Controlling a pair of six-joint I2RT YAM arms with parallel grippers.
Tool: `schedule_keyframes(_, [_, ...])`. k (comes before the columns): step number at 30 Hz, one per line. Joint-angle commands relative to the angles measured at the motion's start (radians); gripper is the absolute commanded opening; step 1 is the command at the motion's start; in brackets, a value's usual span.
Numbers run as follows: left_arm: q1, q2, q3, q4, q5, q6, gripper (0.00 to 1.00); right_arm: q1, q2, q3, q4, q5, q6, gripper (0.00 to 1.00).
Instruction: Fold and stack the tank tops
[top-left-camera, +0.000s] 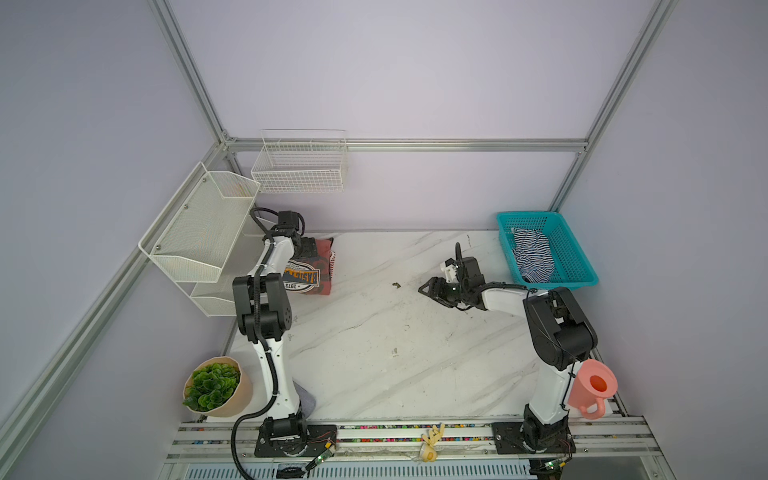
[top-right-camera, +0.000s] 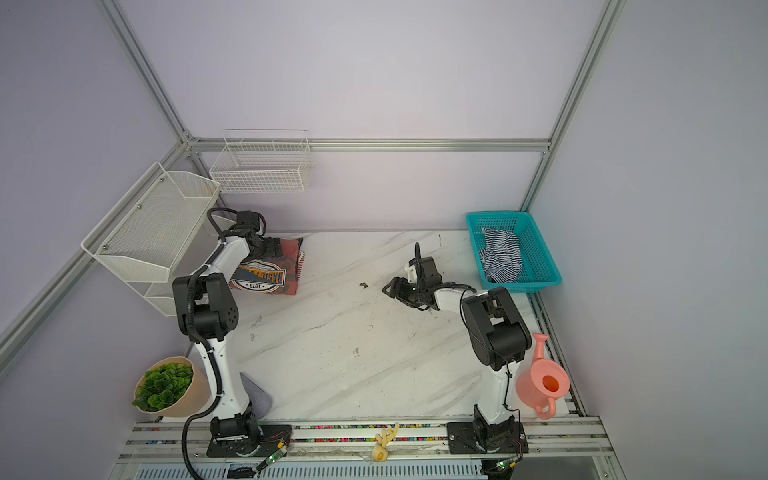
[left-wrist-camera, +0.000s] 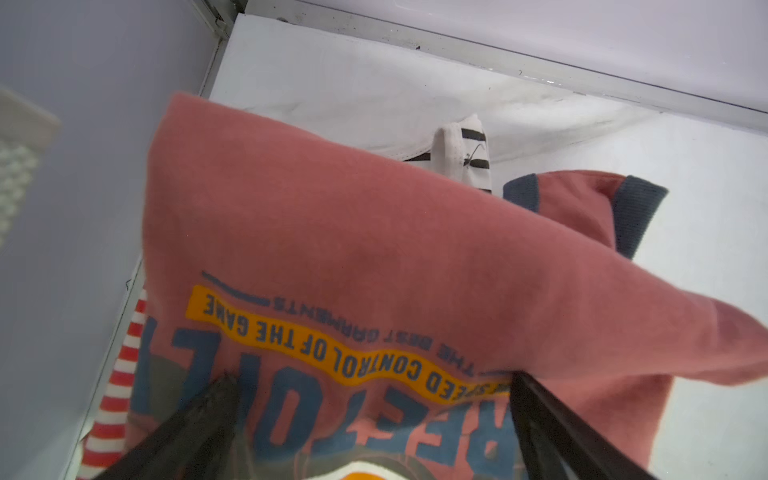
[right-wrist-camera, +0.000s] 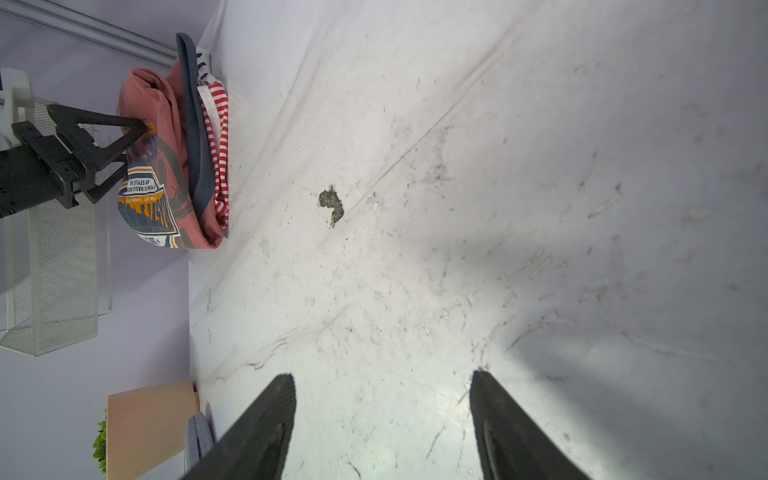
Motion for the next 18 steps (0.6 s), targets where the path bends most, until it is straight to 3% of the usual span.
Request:
schedule_keyframes(1, [0.015, -0.023, 0.001, 0.025, 0.031, -0.034, 1.0, 0.004, -0.042, -0.02, 0.011, 0.01, 0.004, 0.7])
schedule_keyframes(7, [0.006, -0.154, 0.017, 0.03, 0.141, -0.071, 1.0, 0.004, -0.116, -0.003, -0.044, 0.023, -0.032, 0.7])
schedule_keyframes(12, [-0.037, -0.298, -0.018, 0.056, 0.148, -0.052, 1.0, 0.004, -0.202, 0.016, -0.091, 0.046, -0.066, 0.72])
schedule_keyframes(18, [-0.111, -0.512, -0.162, 0.112, 0.134, -0.025, 1.0, -0.028, -0.301, 0.024, -0.14, 0.073, -0.086, 0.73])
